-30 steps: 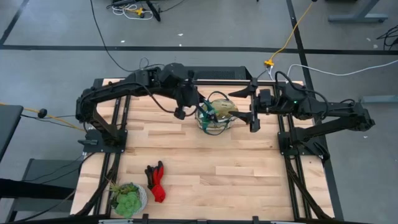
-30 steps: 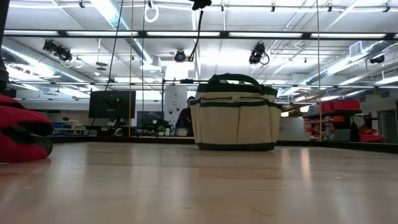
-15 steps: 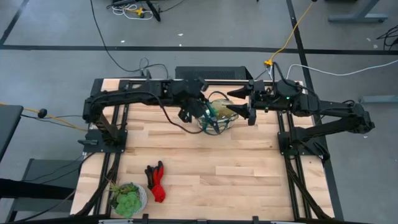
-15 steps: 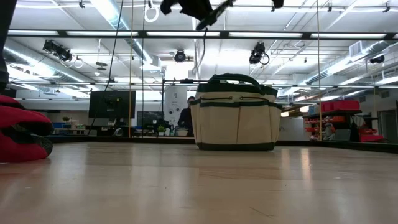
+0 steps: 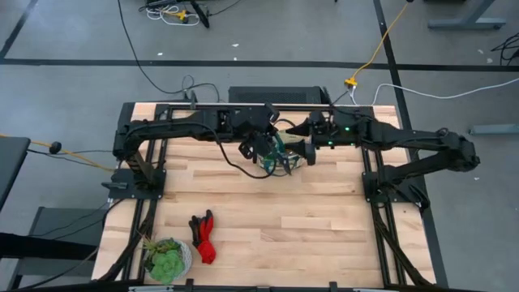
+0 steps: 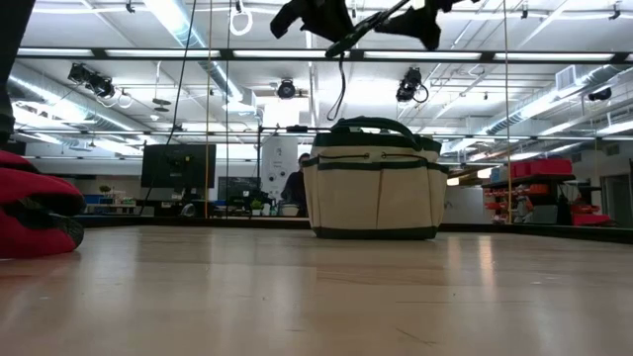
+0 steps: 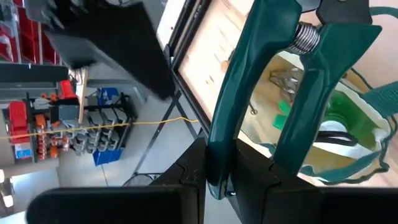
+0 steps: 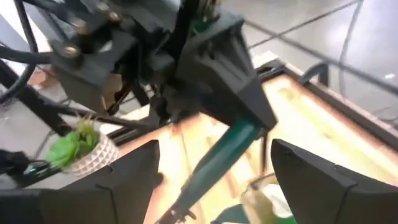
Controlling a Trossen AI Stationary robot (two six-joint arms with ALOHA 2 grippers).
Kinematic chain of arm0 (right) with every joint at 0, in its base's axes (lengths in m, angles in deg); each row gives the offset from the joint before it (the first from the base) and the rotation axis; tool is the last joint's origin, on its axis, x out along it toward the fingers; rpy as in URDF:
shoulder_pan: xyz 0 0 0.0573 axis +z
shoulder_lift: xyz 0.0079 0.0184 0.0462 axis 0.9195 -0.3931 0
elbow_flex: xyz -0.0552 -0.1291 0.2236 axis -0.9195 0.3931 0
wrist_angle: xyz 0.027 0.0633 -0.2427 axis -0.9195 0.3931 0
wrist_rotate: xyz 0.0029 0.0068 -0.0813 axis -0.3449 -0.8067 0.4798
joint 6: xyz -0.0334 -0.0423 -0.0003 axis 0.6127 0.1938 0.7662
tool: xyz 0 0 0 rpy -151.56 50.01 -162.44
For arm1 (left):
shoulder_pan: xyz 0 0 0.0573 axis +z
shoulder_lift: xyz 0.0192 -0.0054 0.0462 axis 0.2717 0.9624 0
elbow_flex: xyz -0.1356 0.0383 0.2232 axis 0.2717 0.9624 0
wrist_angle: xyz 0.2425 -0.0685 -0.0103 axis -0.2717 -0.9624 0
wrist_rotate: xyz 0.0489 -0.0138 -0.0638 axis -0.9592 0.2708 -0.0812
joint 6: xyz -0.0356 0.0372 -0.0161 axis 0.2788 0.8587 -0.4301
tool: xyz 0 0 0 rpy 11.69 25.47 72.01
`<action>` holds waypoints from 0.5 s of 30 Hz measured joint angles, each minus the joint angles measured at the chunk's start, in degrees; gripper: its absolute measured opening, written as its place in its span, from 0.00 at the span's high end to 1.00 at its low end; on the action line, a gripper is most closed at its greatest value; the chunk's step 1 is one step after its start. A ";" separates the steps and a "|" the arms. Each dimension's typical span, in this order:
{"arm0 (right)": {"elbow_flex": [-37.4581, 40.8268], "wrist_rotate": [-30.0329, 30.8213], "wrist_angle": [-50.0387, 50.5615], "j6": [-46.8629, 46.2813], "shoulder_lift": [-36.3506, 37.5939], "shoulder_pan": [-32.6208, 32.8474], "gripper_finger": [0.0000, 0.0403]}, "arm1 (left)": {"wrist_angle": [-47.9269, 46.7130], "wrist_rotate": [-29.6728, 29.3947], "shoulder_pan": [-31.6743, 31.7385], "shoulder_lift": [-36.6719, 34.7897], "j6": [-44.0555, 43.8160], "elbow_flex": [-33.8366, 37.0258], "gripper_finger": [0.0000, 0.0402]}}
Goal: Pick & Place Garden tools in Gardening bag
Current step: Put the green shear scissors into the gardening bag
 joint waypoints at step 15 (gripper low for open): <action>0.00 -6.66 0.10 -4.46 -4.78 -1.46 0.35 | -1.05 -1.42 -0.13 0.74 2.50 0.00 0.85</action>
